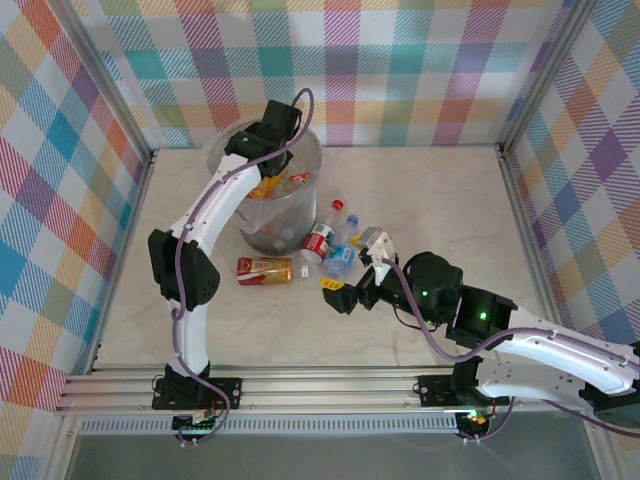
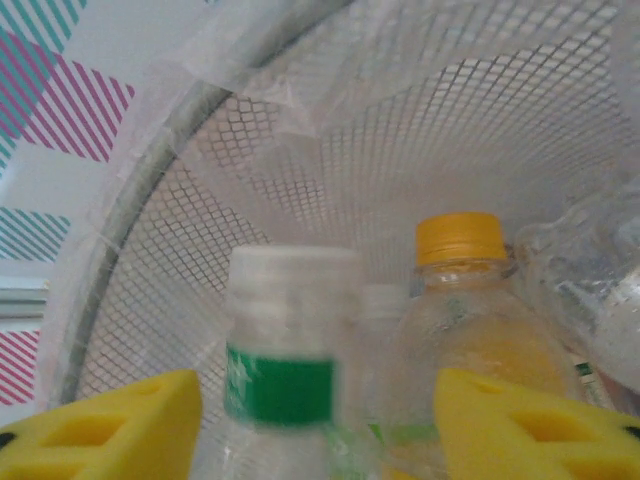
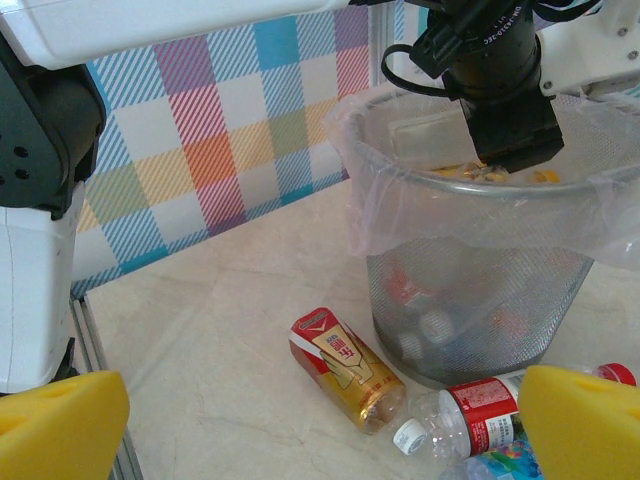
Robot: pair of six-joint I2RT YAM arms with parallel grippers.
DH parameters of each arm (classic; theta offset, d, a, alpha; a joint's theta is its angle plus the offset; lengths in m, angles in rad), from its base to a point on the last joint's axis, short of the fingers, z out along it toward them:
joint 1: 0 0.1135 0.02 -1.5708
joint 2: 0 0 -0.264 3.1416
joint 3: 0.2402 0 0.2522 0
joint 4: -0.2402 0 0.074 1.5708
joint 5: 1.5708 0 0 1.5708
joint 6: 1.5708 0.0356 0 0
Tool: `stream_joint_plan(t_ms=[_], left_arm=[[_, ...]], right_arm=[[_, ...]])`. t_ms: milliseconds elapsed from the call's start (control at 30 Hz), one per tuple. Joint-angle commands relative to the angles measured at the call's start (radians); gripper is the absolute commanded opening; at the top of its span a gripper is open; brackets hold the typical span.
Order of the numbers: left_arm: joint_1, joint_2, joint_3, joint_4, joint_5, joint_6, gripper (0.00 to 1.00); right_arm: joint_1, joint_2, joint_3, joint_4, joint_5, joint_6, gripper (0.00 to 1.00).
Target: Put the plastic bottles in the bin
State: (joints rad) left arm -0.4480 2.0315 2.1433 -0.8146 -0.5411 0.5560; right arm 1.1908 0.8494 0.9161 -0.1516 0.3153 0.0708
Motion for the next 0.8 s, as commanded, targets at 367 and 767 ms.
stream_joint_plan(t_ms=[367,767], left_arm=[[0.011,-0.185,0.093,-0.126,0.279,-0.281,0.84],[0.011,-0.415,-0.161,0.034,0.78,-0.596,0.93]], right_arm=[[0.006,-0.014,-0.012,-0.006,0.024,0.051,1.0],[0.005,-0.053,-0.038,-0.074,0.097,0.141,0.99]])
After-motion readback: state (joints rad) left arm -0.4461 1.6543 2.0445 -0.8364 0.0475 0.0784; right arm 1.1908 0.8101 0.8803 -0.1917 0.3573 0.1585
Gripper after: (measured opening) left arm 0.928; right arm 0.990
